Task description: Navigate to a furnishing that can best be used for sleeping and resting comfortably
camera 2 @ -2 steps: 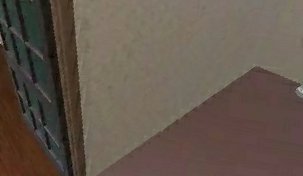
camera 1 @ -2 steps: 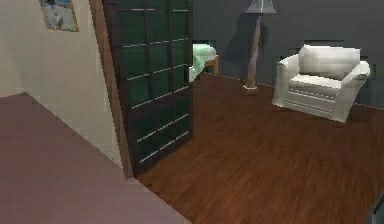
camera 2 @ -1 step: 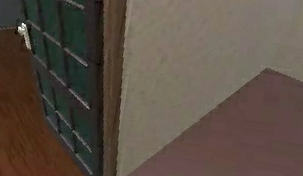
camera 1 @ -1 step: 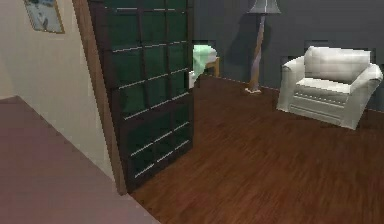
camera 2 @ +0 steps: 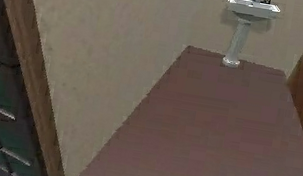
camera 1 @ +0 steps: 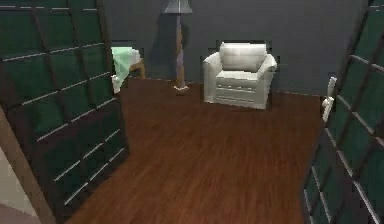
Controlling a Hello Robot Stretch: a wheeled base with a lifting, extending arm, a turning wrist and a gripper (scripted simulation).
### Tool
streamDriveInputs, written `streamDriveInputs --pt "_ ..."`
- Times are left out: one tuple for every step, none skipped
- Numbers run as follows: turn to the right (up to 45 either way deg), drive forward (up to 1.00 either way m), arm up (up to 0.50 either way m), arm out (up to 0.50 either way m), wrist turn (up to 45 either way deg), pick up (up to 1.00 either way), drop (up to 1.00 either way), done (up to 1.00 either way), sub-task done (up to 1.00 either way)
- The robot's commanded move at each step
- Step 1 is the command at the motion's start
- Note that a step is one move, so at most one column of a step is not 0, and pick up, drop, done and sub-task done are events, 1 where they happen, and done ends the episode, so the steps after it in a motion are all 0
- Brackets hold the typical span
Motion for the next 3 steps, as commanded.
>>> streamDriveInputs --pt "0.0 1.0 0.0 0.0 0.0 0.0 0.0 0.0 0.0" --pt "0.0 1.0 0.0 0.0 0.0 0.0 0.0 0.0 0.0" --pt "45.0 0.0 0.0 0.0 0.0 0.0 0.0 0.0 0.0"
